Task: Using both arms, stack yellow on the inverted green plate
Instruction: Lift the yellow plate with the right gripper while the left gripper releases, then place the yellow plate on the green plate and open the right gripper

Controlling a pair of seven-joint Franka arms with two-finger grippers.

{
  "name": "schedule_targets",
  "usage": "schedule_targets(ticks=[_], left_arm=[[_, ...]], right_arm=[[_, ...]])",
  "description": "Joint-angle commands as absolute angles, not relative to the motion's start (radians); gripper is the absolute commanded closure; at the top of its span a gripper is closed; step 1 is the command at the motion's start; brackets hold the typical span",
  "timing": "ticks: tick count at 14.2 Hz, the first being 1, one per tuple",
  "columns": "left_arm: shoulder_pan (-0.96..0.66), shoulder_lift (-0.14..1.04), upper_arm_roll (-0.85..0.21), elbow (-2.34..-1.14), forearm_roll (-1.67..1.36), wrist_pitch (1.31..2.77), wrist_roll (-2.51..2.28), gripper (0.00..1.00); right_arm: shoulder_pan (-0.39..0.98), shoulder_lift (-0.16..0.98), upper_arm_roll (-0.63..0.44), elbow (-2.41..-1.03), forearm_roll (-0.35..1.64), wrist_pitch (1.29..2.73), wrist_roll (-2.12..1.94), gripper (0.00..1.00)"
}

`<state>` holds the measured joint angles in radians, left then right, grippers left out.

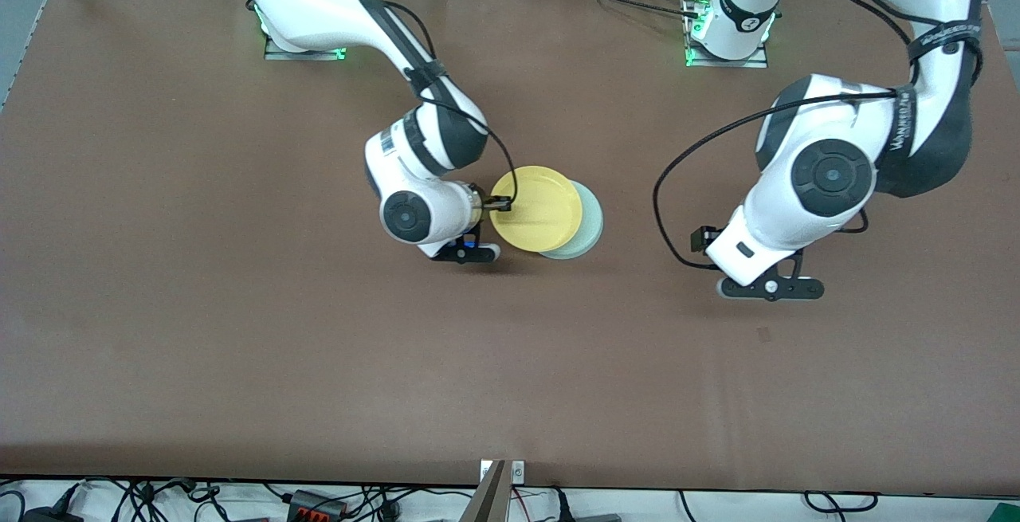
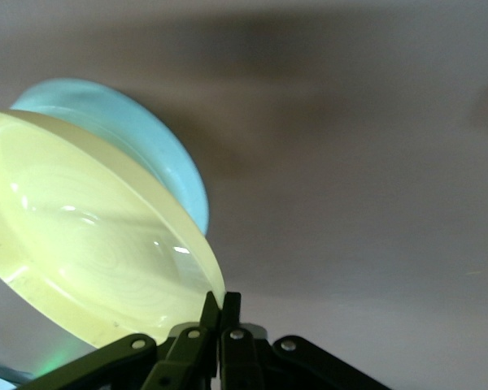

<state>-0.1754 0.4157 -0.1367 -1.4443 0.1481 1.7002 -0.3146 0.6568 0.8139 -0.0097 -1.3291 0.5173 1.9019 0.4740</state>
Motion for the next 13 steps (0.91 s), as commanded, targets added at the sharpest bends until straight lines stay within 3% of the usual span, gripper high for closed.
schedule_targets(ticks=[1, 11, 12, 13], left_arm=[[-0.160, 0.238, -0.152, -1.645, 0.121, 1.709, -0.267, 0.00], [-0.061, -0.010, -0.150, -1.733, 0.054, 1.632, -0.048, 0.00], [-0.033, -0.044, -0.150, -1.759, 0.007, 1.632, -0.022, 0.00], [-0.012, -0.076, -0.150, -1.790, -0.026, 1.632, -0.009, 0.00]], right_arm=[[0.681, 0.850, -0.018, -1.301, 0.575, 1.940, 0.497, 1.00], [0.726, 0.882, -0.018, -1.315, 0.594, 2.019, 0.497, 1.00], [0.726, 0.881, -0.018, -1.315, 0.595, 2.017, 0.502, 0.61], [0.723, 0.877, -0.020, -1.315, 0.594, 2.016, 0.511, 0.01]])
